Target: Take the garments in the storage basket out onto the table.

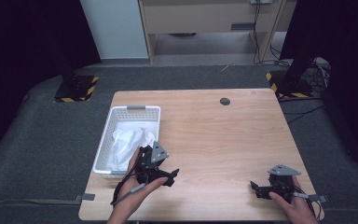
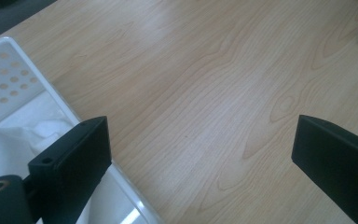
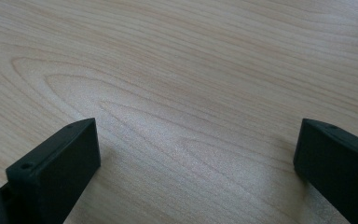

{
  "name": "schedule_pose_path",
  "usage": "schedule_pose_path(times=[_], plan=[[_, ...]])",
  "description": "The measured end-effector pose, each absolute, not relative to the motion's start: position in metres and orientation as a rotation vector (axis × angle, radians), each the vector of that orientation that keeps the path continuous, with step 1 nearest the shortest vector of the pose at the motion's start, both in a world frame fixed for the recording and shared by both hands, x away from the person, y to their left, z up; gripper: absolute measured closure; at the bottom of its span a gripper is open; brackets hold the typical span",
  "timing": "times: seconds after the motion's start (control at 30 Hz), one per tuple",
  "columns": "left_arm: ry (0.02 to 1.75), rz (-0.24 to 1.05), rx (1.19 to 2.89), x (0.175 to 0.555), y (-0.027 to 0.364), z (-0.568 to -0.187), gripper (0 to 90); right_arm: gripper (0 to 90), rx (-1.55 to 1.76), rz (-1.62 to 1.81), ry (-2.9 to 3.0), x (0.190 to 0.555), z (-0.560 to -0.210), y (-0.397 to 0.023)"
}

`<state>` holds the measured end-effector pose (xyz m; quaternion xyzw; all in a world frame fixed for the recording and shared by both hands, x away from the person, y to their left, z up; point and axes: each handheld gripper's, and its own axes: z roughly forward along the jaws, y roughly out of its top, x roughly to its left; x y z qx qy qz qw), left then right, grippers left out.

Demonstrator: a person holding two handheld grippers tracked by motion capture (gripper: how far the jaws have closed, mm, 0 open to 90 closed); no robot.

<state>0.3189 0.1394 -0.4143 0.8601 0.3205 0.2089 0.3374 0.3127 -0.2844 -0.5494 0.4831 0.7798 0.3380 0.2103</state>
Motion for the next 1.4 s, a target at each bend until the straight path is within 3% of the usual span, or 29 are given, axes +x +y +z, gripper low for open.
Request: schedule_pose_path(times=[0.93, 1.4], plan=[[1.052, 0.599, 2.226, 0.375, 0.211, -0.41, 3.5, 0.5, 1.339, 0.941, 2.172, 0.313, -0.549, -0.285], [1.088, 0.594, 2.236, 0.397, 0.219, -0.402, 3.5, 0.5, 1.34, 0.941, 2.173, 0.314, -0.549, -0.284]])
